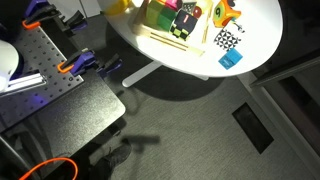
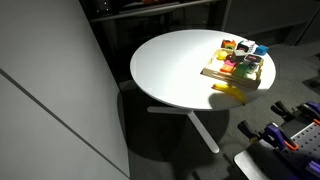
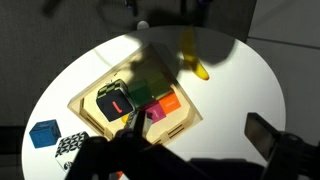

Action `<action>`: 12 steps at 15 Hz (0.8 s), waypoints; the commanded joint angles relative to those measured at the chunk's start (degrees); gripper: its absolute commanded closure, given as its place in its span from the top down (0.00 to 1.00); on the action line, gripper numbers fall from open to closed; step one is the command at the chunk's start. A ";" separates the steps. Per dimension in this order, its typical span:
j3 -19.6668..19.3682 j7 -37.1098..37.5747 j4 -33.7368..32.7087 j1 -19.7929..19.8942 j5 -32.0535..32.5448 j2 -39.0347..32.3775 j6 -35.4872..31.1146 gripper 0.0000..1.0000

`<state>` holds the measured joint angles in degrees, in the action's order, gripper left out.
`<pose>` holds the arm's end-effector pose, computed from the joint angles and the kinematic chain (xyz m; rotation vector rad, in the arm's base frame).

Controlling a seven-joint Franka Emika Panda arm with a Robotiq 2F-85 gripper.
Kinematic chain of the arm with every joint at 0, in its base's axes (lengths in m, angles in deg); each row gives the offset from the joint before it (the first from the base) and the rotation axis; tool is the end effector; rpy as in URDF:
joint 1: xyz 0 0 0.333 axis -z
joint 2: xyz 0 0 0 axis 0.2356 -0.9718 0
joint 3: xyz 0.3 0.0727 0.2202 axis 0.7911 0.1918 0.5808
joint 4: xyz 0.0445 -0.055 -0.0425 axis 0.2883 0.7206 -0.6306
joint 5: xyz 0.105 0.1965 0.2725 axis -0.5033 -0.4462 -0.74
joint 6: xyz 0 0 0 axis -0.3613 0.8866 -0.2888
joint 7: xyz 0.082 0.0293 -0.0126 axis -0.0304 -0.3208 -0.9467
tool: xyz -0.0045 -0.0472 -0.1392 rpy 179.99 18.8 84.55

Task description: Put the banana on the tray

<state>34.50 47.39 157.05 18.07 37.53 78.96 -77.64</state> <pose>0.3361 -0.1283 0.5296 -2.9159 0.1320 -0.0736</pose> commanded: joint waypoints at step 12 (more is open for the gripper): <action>12.34 1.52 1.72 -3.78 3.98 -15.61 -9.85 1.00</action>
<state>44.85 47.60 158.22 14.90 38.97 66.40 -84.62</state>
